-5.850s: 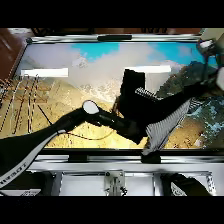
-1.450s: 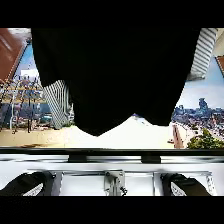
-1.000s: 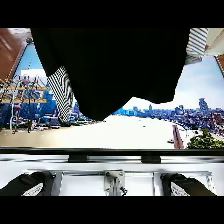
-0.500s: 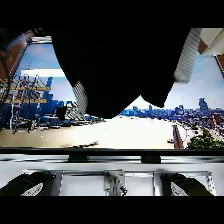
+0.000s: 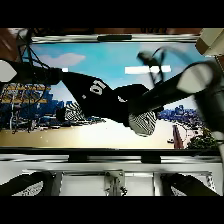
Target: Fold the shirts.
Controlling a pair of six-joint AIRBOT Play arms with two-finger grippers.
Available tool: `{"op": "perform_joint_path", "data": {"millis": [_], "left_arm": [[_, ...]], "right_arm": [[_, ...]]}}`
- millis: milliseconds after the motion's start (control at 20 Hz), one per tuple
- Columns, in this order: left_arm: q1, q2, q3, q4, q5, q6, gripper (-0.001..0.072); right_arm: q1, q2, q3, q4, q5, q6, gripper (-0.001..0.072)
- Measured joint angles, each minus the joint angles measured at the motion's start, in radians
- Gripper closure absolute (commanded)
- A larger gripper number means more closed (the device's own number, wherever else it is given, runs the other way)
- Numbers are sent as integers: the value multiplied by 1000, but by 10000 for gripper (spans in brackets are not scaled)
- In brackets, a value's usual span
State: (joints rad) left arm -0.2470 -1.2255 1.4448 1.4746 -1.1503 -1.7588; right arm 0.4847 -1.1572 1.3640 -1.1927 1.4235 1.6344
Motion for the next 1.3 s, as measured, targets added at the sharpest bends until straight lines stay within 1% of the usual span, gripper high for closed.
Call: {"op": "perform_joint_path", "data": {"millis": [50, 100, 150, 200, 250, 300, 400, 500, 550, 650, 750, 900, 1000, 1200, 1300], "left_arm": [[3, -12, -17, -2, -17, -1, 652], [6, -24, -34, -6, -30, -3, 616], [7, -36, -51, -12, -37, -7, 474], [10, -50, -66, -22, -44, -8, 237], [11, -63, -77, -36, -53, -11, 77], [12, -78, -86, -49, -66, -14, 38], [18, -96, -95, -76, -103, -6, 38], [38, -100, -96, -84, -158, 15, 38], [51, -98, -97, -92, -193, 23, 38], [70, -76, -119, -128, -258, 39, 37], [66, -41, -188, -203, -283, 49, 36], [25, 5, -352, -366, -228, 51, 36], [-28, 16, -465, -445, -158, 24, 32], [-151, 19, -595, -521, -14, -58, 31], [-193, 7, -621, -537, 29, -82, 31]], "right_arm": [[39, -23, -64, 20, -69, 18, 650], [73, -51, -114, 50, -140, 34, 593], [101, -82, -148, 83, -206, 46, 326], [121, -109, -172, 124, -270, 49, 161], [130, -132, -190, 178, -327, 35, 161], [130, -148, -200, 230, -366, 9, 161], [83, -157, -190, 304, -375, -54, 161], [-12, -136, -155, 310, -312, -95, 161], [-72, -116, -134, 294, -276, -107, 161], [-216, -68, -102, 215, -205, -125, 161], [-369, -26, -84, 141, -162, -135, 161], [-559, -4, -72, 79, -117, -158, 161], [-638, -6, -69, 58, -106, -174, 161], [-711, -36, -66, 18, -110, -185, 161], [-726, -58, -66, 0, -114, -189, 161]]}}
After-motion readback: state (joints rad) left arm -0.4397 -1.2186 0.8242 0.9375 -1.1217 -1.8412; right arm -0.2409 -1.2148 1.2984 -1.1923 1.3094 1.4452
